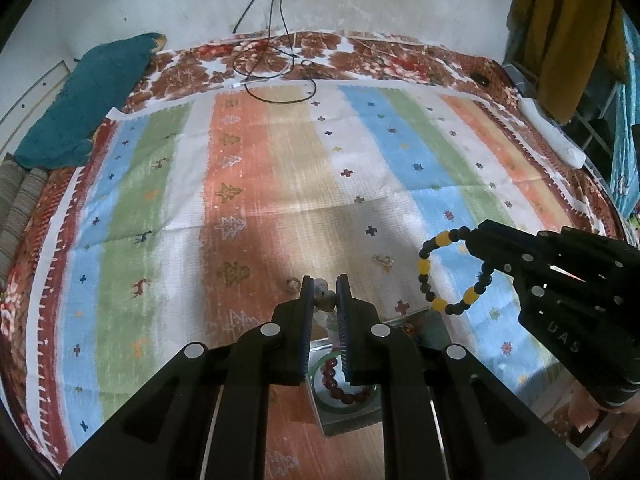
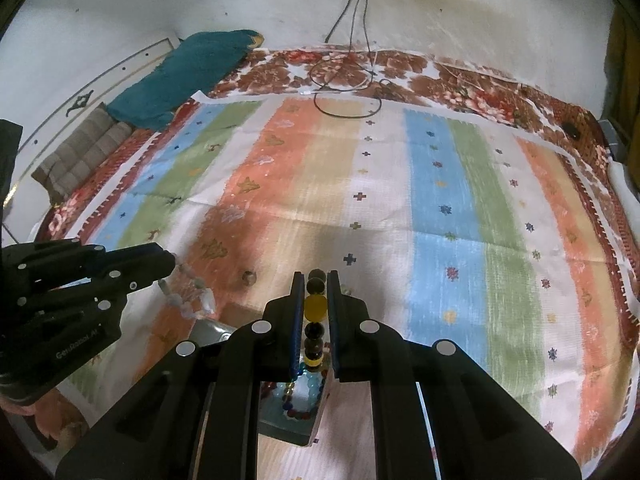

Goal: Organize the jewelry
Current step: 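Carry white bracelet with left tool while right tool carries yellow-black bracelet to tin, then open left tool over tin while right tool drops yellow-black bracelet in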

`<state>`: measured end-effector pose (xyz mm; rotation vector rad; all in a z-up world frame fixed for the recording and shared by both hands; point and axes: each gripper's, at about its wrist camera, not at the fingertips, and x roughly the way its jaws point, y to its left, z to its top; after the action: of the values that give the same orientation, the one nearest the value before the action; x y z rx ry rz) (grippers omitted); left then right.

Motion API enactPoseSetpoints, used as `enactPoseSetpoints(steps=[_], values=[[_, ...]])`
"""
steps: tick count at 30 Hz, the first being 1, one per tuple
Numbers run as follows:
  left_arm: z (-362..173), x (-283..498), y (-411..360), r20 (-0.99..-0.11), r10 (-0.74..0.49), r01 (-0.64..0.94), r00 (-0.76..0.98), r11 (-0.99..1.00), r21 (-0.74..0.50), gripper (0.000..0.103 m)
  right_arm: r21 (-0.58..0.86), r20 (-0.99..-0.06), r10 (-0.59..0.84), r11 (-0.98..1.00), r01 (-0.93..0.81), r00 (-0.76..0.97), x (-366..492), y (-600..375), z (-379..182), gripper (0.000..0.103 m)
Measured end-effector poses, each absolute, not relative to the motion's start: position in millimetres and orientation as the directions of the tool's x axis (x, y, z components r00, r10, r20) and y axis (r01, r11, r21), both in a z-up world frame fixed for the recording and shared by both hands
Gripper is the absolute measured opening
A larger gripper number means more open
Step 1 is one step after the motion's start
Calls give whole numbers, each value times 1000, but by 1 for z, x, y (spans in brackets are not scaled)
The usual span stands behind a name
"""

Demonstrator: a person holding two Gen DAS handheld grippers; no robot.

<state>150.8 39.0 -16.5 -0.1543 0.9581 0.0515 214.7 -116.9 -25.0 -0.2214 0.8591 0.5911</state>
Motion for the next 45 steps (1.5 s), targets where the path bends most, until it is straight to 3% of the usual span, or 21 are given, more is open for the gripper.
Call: enactPoseSetpoints(steps=[45], values=[[-10,98,11,-797,-55,-59,601,992,-113,11,56,-768,430,783,-619,475,161,-132,-32,12]])
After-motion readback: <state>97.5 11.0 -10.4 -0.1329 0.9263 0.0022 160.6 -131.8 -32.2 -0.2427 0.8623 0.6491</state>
